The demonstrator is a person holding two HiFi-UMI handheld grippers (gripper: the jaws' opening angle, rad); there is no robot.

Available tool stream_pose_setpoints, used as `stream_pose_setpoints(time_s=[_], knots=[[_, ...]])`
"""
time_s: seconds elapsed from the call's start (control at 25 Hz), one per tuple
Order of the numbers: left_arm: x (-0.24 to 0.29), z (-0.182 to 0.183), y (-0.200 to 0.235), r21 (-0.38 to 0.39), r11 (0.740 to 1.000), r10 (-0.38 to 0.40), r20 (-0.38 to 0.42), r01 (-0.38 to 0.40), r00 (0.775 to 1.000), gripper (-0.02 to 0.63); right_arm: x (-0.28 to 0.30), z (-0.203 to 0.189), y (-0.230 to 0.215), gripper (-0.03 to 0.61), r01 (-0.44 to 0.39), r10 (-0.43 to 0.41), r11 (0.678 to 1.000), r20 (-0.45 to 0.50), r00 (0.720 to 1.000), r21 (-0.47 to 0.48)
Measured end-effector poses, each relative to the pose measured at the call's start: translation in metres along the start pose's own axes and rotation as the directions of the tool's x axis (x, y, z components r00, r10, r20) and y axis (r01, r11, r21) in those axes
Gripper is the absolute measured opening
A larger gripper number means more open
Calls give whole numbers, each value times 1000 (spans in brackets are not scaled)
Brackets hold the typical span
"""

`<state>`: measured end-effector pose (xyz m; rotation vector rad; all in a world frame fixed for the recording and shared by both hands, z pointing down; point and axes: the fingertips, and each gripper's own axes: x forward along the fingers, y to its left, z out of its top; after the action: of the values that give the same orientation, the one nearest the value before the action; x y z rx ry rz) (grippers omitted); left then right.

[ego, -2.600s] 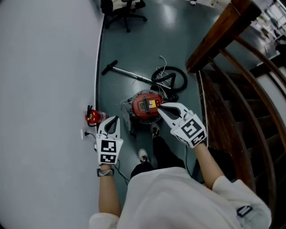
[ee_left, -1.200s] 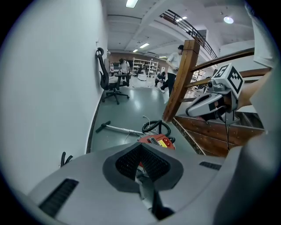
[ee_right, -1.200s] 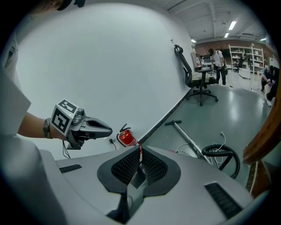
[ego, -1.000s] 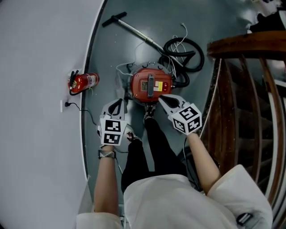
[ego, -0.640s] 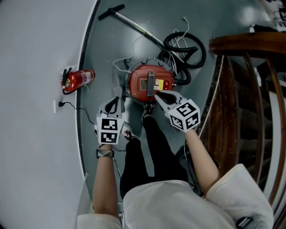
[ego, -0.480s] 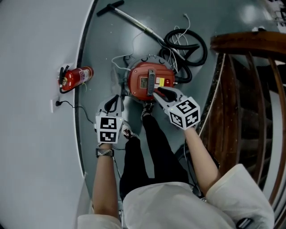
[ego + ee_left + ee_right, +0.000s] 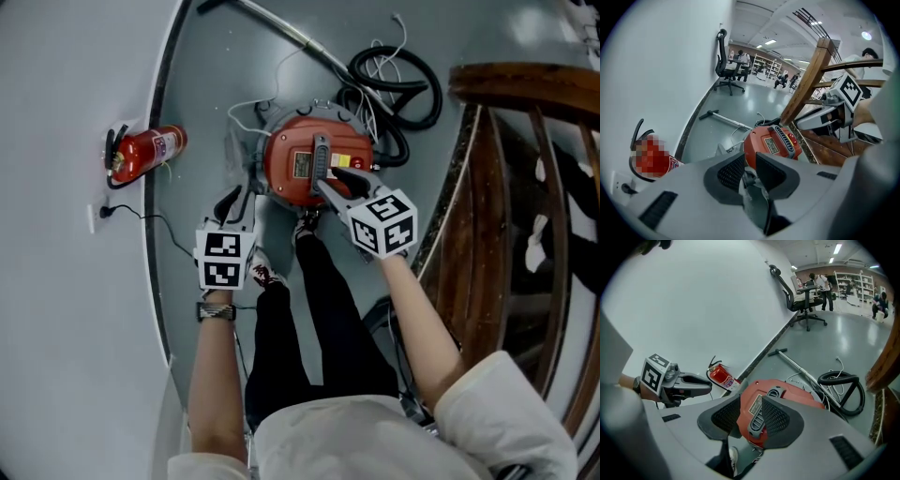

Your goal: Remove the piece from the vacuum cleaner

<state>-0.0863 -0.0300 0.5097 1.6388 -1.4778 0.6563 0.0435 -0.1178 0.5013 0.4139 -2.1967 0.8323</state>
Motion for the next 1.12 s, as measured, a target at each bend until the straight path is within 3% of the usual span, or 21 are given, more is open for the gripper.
stream_pose_setpoints(time_s=[0.4, 0.56, 1.12], knots=[[25, -25, 18, -57, 998, 17, -19, -18, 1000, 121, 26, -29, -25, 178, 48, -47, 996, -11, 999, 73], [32, -34, 17, -69, 998, -18, -34, 16, 999, 161, 33, -37, -25, 181, 17, -16, 995, -11, 1000, 95], [56, -52, 17, -118, 993, -25, -28, 22, 999, 200, 53, -49, -25, 184, -76, 75, 986, 11, 997, 146]])
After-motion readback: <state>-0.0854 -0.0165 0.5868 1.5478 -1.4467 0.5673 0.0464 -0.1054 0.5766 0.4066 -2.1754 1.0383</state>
